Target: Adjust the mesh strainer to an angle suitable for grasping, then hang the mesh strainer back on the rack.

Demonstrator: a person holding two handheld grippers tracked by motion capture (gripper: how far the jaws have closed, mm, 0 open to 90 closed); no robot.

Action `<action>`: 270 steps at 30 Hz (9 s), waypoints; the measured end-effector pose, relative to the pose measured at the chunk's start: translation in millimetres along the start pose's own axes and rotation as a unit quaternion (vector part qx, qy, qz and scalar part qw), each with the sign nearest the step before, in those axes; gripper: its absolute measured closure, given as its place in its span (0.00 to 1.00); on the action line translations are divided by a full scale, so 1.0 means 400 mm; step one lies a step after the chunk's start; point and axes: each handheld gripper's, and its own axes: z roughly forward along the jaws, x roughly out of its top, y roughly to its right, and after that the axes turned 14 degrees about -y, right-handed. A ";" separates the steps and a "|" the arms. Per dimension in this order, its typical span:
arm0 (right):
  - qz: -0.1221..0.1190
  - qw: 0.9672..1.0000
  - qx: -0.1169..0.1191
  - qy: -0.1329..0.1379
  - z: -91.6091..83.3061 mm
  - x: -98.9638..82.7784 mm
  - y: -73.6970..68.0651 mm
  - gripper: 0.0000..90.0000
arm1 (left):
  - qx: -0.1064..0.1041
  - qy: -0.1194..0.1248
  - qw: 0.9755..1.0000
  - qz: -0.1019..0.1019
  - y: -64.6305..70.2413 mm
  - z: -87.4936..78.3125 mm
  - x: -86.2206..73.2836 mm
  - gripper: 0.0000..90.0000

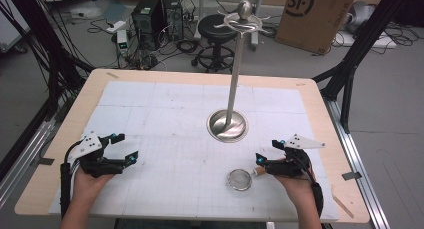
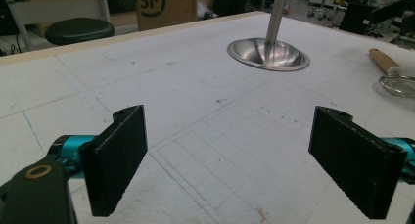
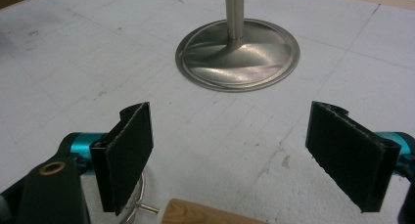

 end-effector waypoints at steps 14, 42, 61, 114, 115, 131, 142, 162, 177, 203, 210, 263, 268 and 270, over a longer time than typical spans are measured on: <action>0.001 1.000 -0.022 0.014 -0.014 0.000 0.003 0.24 | -0.003 0.001 1.000 0.003 0.005 -0.005 0.002 0.17; -0.004 0.998 -0.006 -0.068 -0.043 -0.040 0.023 0.80 | -0.009 0.004 1.000 0.006 0.008 0.016 0.014 0.17; 0.063 0.989 -0.051 -0.125 -0.047 -0.114 0.092 0.98 | -0.009 0.001 1.000 0.011 0.012 0.027 0.023 0.17; -0.100 0.987 0.003 -0.124 0.117 0.033 -0.109 0.86 | -0.001 0.001 1.000 0.005 0.010 -0.018 0.004 0.17; -0.101 0.986 -0.004 -0.131 0.126 0.031 -0.112 0.86 | -0.001 0.001 1.000 0.004 0.010 -0.019 0.004 0.17; -0.095 0.987 0.021 -0.128 0.126 0.019 -0.111 0.94 | -0.003 0.003 1.000 0.004 0.009 -0.009 0.010 0.17; -0.119 0.978 0.049 -0.167 0.139 0.019 -0.121 1.00 | -0.004 0.003 1.000 0.005 0.009 -0.009 0.010 0.17; -0.082 0.986 0.020 -0.144 0.025 0.002 -0.053 0.92 | -0.006 0.007 1.000 0.005 0.006 0.001 0.017 0.17; -0.004 0.984 -0.100 -0.146 0.073 -0.025 0.000 0.96 | -0.001 0.004 1.000 0.003 0.007 -0.017 0.008 0.17; -0.157 0.974 0.011 -0.161 0.183 0.066 -0.200 0.98 | 0.006 0.011 1.000 -0.004 0.002 -0.045 0.000 0.17; -0.157 0.974 0.015 -0.164 0.185 0.069 -0.209 0.95 | 0.006 0.011 1.000 -0.004 0.002 -0.046 0.000 0.17; -0.087 0.986 0.055 -0.133 0.164 0.089 -0.214 0.46 | 0.002 0.005 1.000 0.011 -0.009 -0.051 0.002 0.17; -0.090 0.984 0.052 -0.143 0.170 0.086 -0.220 0.46 | 0.000 0.000 1.000 0.013 -0.006 -0.047 0.002 0.17; -0.092 0.984 0.051 -0.146 0.175 0.085 -0.224 0.45 | -0.002 -0.001 1.000 0.014 -0.002 -0.045 0.001 0.17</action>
